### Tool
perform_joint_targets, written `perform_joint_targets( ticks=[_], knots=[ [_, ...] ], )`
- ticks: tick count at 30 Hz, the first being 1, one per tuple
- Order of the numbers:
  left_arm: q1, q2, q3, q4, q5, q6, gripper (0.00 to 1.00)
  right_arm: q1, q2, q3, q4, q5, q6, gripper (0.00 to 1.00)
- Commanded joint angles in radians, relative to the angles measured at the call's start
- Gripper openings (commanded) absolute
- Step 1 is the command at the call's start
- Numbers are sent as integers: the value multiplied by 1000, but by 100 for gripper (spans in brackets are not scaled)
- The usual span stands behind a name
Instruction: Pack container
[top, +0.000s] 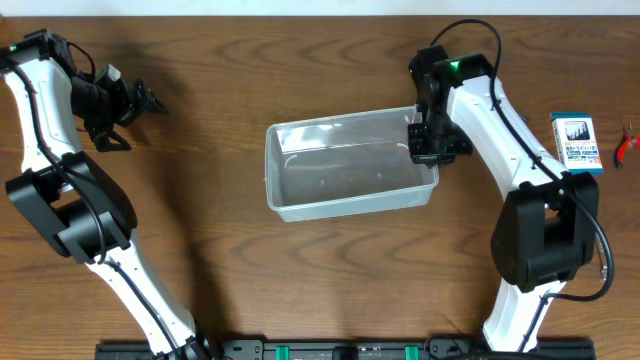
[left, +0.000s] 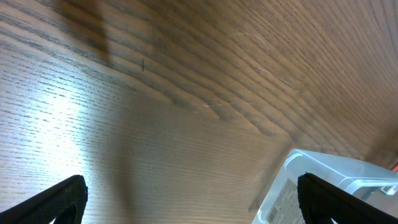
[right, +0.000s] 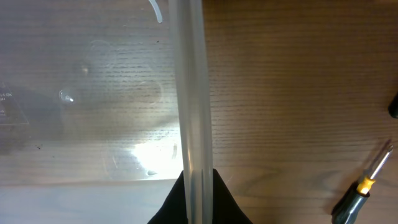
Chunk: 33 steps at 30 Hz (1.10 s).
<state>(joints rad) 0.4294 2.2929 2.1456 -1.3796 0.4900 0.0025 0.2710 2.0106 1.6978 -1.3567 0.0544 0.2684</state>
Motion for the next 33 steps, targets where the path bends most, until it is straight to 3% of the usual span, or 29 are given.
perform_joint_targets(
  ticks=[1, 26, 33],
  knots=[
    [4, -26, 19, -3, -5, -1, 98, -4, -30, -12, 0, 32, -4, 4],
    [4, -26, 19, -10, -5, -1, 98, 5, -30, -108, 75, -5, 85, 6],
    [4, -26, 19, -11, -5, -1, 99, 5, -30, -109, 73, -6, 98, 18]
  ],
)
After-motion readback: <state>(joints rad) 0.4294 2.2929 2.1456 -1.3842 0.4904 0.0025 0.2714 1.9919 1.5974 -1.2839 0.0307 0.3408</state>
